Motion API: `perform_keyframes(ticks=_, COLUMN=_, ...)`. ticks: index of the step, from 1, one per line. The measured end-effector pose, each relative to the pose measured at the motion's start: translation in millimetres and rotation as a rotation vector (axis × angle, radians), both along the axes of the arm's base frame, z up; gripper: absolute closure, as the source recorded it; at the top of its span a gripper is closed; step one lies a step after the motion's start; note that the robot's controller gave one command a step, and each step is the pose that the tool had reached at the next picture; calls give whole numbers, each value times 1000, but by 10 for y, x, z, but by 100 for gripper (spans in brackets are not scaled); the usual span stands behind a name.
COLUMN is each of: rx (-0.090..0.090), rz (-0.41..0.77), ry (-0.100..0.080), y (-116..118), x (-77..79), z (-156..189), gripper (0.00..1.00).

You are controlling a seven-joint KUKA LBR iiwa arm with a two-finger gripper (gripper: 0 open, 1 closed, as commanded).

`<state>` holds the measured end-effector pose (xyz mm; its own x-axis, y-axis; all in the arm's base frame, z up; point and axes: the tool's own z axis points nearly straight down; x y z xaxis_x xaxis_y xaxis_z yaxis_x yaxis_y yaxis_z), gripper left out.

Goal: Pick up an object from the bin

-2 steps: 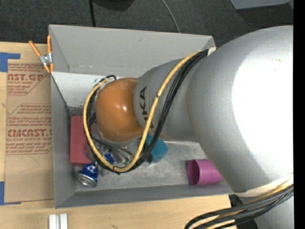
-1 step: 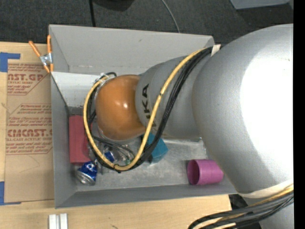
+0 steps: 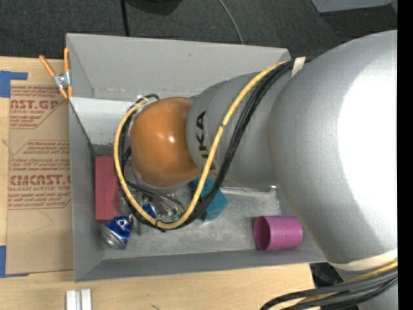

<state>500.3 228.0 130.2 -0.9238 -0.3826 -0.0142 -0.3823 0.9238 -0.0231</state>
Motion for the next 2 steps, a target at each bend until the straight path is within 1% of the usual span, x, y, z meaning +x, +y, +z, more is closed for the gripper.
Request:
perform_keyframes(ticks=1, rx=3, rz=0, ry=-5, y=7, x=11, z=153, gripper=100)
perform_keyframes(ticks=2, rx=3, rz=0, ry=-6, y=10, x=15, z=239, gripper=100)
